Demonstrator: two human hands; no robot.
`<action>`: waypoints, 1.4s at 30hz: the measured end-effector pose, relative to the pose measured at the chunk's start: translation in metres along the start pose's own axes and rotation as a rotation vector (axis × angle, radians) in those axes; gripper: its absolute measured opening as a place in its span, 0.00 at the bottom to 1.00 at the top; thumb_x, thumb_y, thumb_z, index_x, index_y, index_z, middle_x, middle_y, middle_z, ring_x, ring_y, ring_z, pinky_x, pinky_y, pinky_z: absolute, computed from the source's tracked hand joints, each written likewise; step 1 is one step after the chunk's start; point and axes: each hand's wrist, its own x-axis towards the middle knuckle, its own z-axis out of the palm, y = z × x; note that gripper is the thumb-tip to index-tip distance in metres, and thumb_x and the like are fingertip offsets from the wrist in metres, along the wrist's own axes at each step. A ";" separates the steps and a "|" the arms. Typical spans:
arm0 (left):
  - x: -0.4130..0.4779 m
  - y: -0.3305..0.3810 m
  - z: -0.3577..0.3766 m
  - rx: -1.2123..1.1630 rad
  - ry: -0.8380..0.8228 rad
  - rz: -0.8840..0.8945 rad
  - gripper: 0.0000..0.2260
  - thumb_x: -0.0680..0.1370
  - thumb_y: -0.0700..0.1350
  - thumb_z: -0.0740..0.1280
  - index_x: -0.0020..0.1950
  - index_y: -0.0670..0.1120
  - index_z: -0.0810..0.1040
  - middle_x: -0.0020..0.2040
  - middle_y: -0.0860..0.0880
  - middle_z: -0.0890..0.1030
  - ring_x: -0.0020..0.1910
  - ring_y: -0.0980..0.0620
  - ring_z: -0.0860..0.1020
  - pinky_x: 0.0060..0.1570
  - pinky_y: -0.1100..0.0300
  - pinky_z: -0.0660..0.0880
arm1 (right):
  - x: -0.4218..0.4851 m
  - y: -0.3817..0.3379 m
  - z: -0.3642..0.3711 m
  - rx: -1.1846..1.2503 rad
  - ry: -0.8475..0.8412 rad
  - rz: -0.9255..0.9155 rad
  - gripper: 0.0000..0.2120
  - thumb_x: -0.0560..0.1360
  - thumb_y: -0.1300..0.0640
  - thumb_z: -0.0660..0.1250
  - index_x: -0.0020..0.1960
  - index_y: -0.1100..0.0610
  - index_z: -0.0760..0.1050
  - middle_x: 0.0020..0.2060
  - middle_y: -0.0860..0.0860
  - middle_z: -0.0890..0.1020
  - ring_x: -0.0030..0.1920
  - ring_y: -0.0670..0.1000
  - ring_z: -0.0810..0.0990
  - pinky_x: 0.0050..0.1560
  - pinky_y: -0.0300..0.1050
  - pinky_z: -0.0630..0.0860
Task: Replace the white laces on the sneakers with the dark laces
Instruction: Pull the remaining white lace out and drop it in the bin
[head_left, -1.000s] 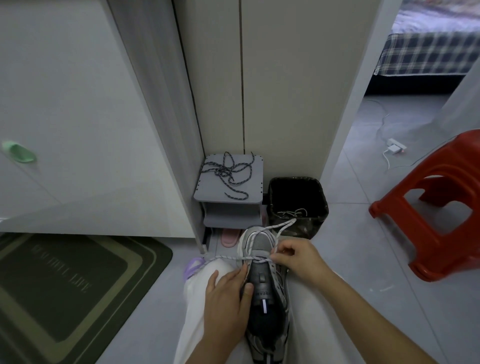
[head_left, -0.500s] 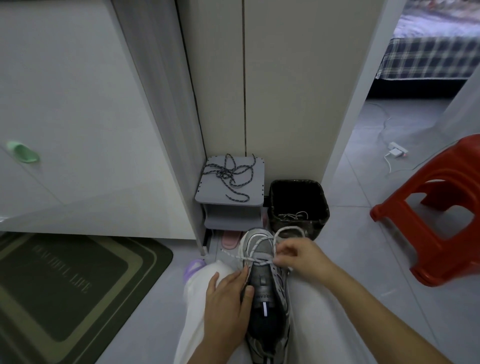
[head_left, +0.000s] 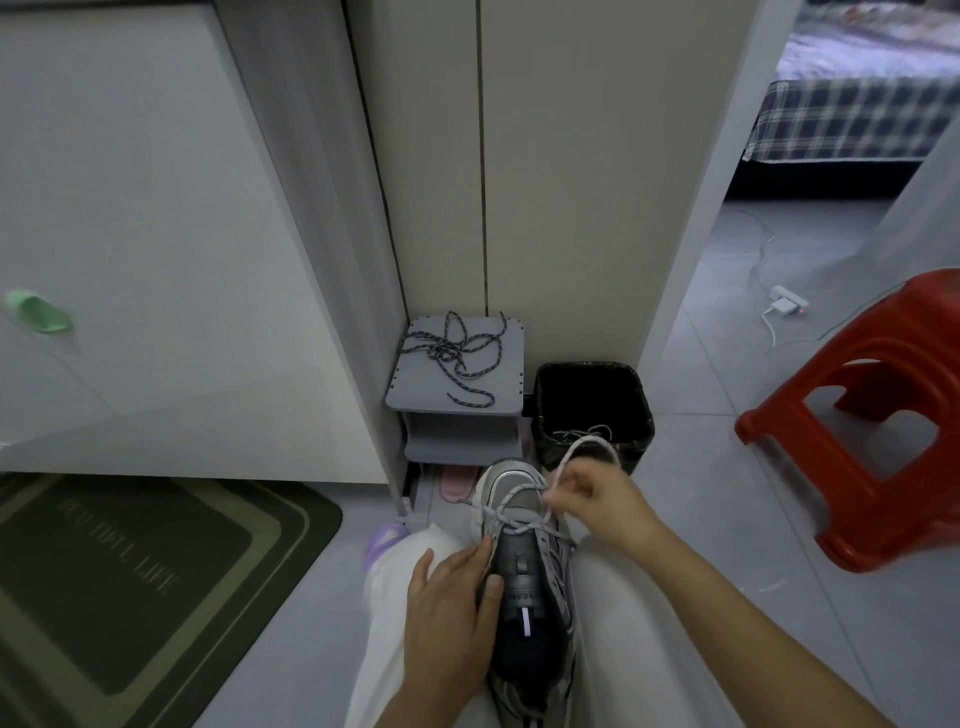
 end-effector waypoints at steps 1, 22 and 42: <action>0.000 0.000 0.000 0.000 -0.003 0.001 0.29 0.75 0.60 0.42 0.71 0.57 0.67 0.65 0.60 0.74 0.65 0.65 0.67 0.71 0.64 0.44 | -0.004 0.004 0.005 -0.079 -0.041 -0.020 0.08 0.71 0.59 0.72 0.37 0.50 0.76 0.38 0.50 0.83 0.40 0.46 0.82 0.43 0.35 0.76; 0.000 0.000 0.001 0.023 0.004 0.012 0.28 0.75 0.60 0.42 0.71 0.57 0.67 0.64 0.59 0.75 0.64 0.63 0.68 0.70 0.63 0.45 | -0.012 0.019 0.010 -0.048 -0.020 -0.001 0.08 0.69 0.62 0.74 0.37 0.50 0.78 0.39 0.45 0.82 0.38 0.38 0.79 0.40 0.28 0.72; -0.001 0.001 0.000 0.013 0.012 0.004 0.28 0.75 0.60 0.42 0.70 0.57 0.67 0.64 0.60 0.74 0.64 0.64 0.67 0.70 0.64 0.44 | -0.011 0.028 0.024 -0.143 0.122 0.015 0.07 0.75 0.55 0.67 0.39 0.52 0.73 0.38 0.49 0.81 0.39 0.47 0.79 0.42 0.43 0.76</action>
